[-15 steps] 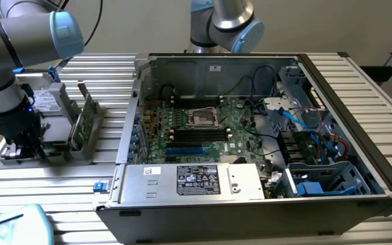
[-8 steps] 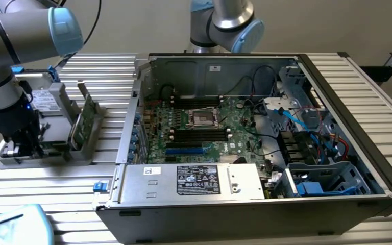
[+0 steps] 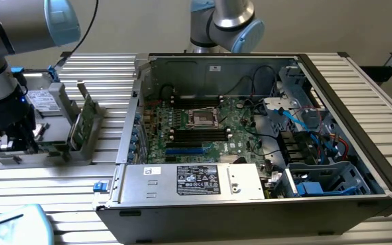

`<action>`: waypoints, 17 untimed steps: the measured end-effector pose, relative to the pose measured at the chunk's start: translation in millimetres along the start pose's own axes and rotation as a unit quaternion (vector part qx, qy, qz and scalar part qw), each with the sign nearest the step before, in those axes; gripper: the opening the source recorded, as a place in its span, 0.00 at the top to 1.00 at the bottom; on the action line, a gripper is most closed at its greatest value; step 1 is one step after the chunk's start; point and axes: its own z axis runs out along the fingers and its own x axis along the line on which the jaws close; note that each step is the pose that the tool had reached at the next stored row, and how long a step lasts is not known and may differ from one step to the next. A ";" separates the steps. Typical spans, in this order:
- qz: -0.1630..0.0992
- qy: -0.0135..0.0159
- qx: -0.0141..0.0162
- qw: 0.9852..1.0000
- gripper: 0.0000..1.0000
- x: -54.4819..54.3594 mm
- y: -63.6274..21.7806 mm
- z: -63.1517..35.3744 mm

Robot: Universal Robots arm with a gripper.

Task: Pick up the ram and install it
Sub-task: 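Pick up the ram and move it above insertion slot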

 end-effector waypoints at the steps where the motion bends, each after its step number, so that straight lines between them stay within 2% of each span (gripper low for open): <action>1: 0.000 0.000 -0.001 1.000 0.86 0.0 0.3 -3.6; 7: 0.000 -0.001 -0.005 1.000 0.86 0.2 -0.3 -30.5; 17: 0.000 -0.002 -0.012 1.000 0.86 2.9 -17.6 -78.5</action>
